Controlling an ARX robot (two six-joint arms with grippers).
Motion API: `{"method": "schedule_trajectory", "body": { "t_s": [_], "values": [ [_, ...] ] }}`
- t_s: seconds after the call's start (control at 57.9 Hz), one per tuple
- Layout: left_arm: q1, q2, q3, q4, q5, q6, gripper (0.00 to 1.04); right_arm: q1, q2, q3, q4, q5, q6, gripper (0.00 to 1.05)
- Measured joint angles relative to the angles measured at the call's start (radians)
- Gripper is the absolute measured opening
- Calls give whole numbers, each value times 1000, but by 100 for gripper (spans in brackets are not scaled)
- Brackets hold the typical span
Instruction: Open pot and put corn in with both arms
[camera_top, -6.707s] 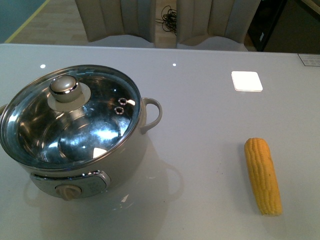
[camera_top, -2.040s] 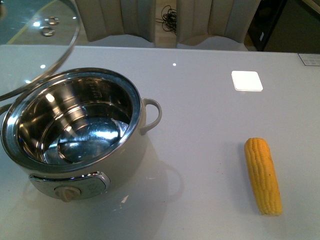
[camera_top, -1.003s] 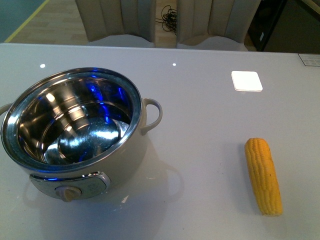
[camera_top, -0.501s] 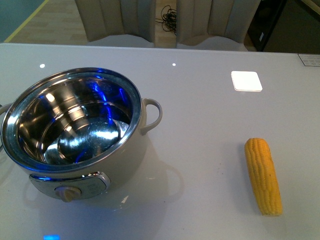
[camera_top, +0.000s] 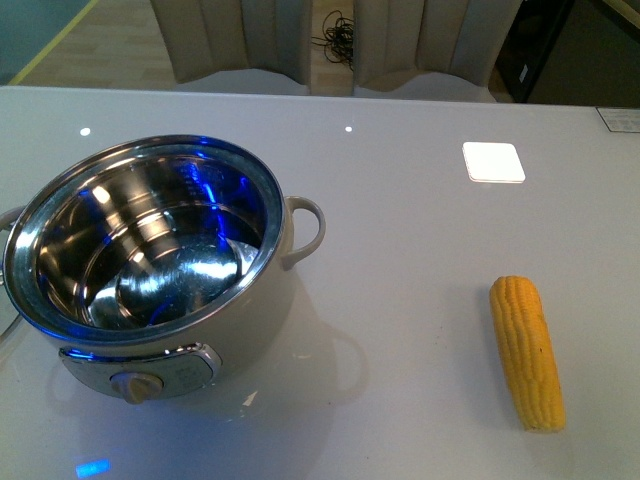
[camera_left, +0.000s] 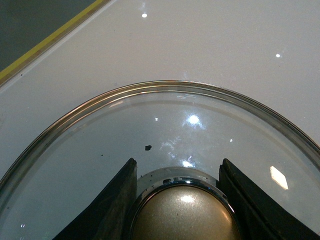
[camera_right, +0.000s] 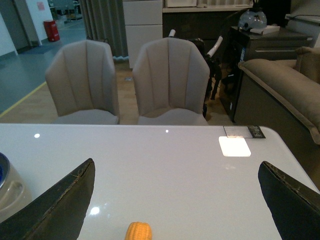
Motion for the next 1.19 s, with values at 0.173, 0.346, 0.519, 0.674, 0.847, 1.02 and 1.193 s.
{"method": "schedule_trajectory", "body": {
  "t_s": [0.173, 0.346, 0.519, 0.674, 0.847, 1.02, 1.193],
  "values": [
    [1, 3, 6, -2, 1, -6, 66, 0, 0, 0, 0, 0, 0, 96],
    [1, -7, 6, -15, 0, -14, 93, 0, 0, 0, 0, 0, 0, 96],
    [2, -92, -24, -22, -2, -19, 97, 0, 0, 0, 0, 0, 0, 96],
    [11, -236, -75, -50, 11, -25, 98, 0, 0, 0, 0, 0, 0, 96],
    [15, -444, -135, -112, 25, -34, 98, 0, 0, 0, 0, 0, 0, 96],
    [-15, -660, -184, -182, 24, -82, 98, 0, 0, 0, 0, 0, 0, 96],
    [-92, -871, -259, -235, -5, -155, 98, 0, 0, 0, 0, 0, 0, 96]
  ]
}}
